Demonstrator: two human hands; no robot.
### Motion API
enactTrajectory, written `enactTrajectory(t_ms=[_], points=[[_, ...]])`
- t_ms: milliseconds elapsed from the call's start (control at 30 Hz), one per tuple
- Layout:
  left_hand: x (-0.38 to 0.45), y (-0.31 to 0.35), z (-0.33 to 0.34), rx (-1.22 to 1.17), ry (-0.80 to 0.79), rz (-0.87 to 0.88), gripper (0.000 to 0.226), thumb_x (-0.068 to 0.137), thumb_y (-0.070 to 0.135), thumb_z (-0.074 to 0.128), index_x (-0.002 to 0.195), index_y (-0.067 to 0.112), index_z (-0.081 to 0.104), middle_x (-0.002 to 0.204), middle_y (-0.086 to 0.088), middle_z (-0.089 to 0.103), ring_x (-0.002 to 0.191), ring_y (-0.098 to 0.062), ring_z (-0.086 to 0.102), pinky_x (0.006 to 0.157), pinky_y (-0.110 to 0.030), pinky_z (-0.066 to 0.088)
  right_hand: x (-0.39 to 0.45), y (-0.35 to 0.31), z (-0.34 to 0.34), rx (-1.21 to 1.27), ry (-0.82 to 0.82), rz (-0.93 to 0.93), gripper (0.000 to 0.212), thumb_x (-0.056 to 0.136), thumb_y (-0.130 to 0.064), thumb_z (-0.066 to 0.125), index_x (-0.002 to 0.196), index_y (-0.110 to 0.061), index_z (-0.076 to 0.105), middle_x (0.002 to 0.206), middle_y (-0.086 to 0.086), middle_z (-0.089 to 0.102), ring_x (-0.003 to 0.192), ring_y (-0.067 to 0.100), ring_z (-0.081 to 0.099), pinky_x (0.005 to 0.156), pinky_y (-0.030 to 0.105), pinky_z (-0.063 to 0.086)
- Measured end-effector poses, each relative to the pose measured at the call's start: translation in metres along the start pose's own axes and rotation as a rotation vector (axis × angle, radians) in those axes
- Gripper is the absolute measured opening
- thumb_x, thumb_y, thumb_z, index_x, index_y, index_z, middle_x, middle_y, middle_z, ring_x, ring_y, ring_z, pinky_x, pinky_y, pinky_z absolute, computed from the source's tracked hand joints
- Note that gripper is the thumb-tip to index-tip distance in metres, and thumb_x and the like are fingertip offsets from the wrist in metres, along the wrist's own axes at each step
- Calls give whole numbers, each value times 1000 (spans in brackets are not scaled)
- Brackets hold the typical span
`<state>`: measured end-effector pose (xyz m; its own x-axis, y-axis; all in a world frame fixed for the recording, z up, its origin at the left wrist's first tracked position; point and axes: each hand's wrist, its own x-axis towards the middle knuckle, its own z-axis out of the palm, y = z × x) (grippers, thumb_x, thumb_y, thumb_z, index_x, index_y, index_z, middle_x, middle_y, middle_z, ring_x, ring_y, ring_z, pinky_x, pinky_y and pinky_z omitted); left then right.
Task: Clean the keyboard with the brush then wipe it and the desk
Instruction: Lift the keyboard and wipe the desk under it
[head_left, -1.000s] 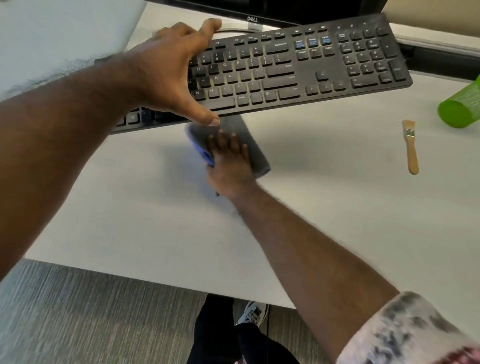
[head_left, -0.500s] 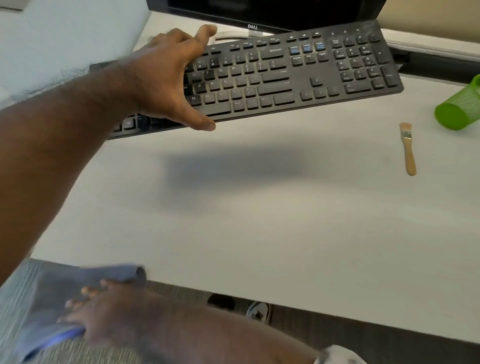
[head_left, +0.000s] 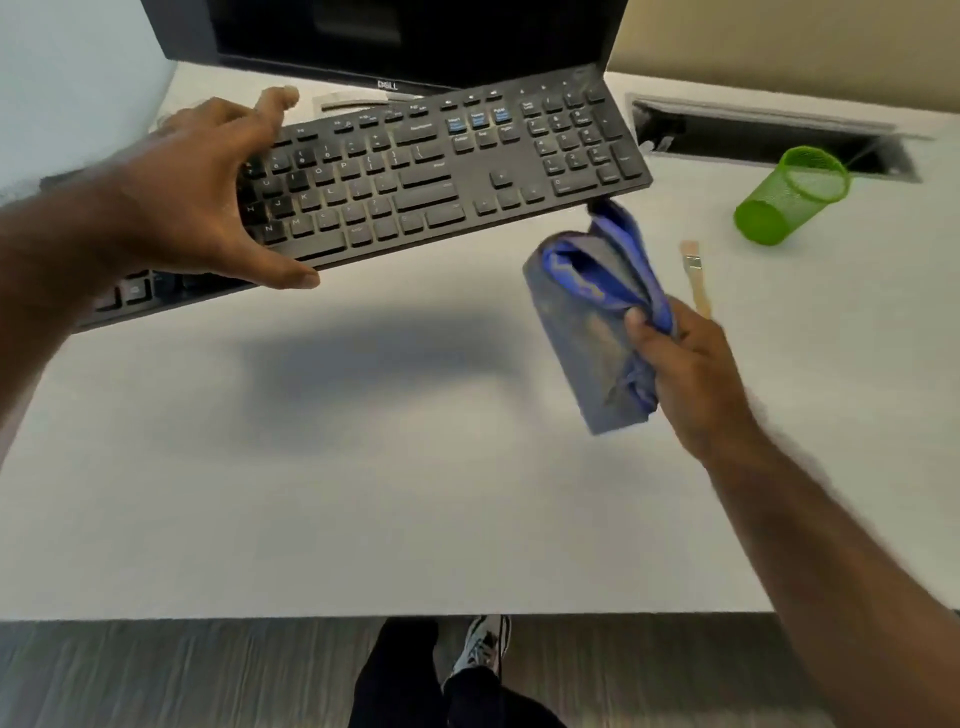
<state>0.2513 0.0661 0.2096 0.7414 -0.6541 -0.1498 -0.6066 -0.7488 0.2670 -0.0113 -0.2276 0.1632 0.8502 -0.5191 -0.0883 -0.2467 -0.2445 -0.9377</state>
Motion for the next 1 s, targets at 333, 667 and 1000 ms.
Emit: enactTrajectory(t_ms=[333,667,1000], points=[[9,7,12,5,2,39,149,40,75,88,159,33,8,149,-17,42,134,-41,41,110,-60,38,90,121,13,-999,-125,217,58,103,-16,38,154,-5,15,163,19,7,147,43,11,120,48,13],[7,17,22,1,3,69,148,37,74,87,157,33,10,149,-15,44,133,-41,43,110,-61,39,53,127,10,-1037,-86,254,63,103,-19,37,155,-3,5,163,18,2,149,41,7,120,47,12],[3,34,34,-6,30,116,140,40,68,82,156,23,18,156,-14,38,136,-41,40,112,-62,37,-93,164,-42,-917,-20,258,71,91,10,35,156,-6,10,164,11,2,151,33,0,122,39,2]])
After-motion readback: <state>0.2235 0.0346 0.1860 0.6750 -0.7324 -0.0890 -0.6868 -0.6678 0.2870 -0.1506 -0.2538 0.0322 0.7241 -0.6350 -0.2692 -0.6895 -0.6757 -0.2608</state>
